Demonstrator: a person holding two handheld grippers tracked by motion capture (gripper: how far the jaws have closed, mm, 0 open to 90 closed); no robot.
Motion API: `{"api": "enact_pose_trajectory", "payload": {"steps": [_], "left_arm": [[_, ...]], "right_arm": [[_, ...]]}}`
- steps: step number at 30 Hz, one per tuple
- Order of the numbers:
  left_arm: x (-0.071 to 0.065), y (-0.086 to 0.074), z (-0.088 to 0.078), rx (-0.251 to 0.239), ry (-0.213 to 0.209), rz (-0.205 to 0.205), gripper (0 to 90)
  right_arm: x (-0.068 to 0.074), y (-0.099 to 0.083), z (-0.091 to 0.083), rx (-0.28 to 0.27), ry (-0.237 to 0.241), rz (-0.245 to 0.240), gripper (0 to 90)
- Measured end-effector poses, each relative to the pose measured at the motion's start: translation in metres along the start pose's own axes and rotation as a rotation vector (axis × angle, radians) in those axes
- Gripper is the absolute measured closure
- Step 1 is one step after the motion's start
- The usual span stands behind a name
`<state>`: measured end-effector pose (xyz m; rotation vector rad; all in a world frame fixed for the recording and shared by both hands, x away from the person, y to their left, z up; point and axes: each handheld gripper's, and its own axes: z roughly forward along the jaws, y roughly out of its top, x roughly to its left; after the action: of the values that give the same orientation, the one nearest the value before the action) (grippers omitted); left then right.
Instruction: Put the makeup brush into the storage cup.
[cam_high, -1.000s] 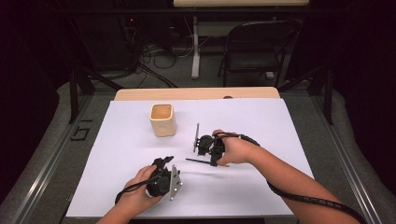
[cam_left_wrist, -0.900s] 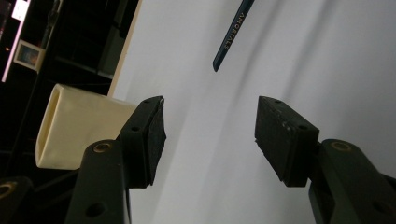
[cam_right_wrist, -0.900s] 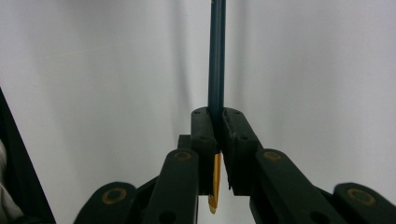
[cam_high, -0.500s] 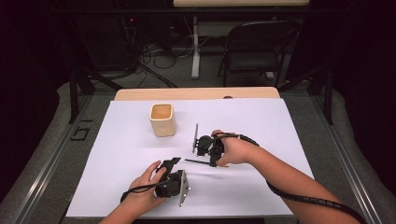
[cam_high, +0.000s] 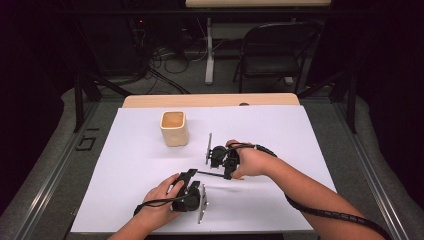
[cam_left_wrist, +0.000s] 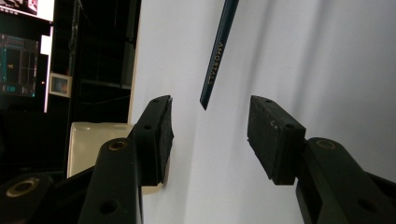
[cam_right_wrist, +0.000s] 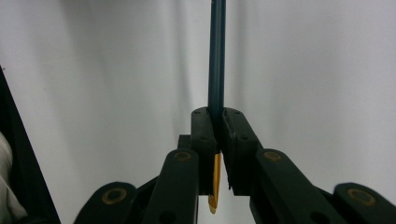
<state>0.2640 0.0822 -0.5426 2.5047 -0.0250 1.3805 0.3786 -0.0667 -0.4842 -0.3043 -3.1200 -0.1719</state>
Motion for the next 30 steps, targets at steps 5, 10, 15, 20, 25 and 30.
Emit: {"api": "enact_pose_trajectory", "payload": {"steps": [5,10,15,20,25,30], "left_arm": [[-0.002,0.004,0.001,-0.008,0.01,0.024,51.7],[-0.005,0.008,0.003,-0.007,0.016,0.049,53.8],[-0.008,0.013,0.006,0.0,0.028,0.086,55.0],[-0.01,0.017,0.008,-0.004,0.029,0.096,56.6],[-0.011,0.021,0.01,-0.006,0.03,0.103,58.4],[-0.013,0.027,0.012,-0.014,0.038,0.124,60.4]], "right_arm": [[0.0,0.001,0.0,-0.007,0.002,-0.004,83.7],[0.001,0.003,-0.002,-0.012,0.009,0.001,83.7],[0.003,0.004,-0.002,-0.013,0.012,-0.004,83.7],[0.003,0.005,0.0,-0.014,0.018,-0.008,83.7],[0.004,0.007,0.0,-0.016,0.021,-0.005,83.7],[0.004,0.008,-0.002,-0.014,0.021,-0.004,83.7]]}}
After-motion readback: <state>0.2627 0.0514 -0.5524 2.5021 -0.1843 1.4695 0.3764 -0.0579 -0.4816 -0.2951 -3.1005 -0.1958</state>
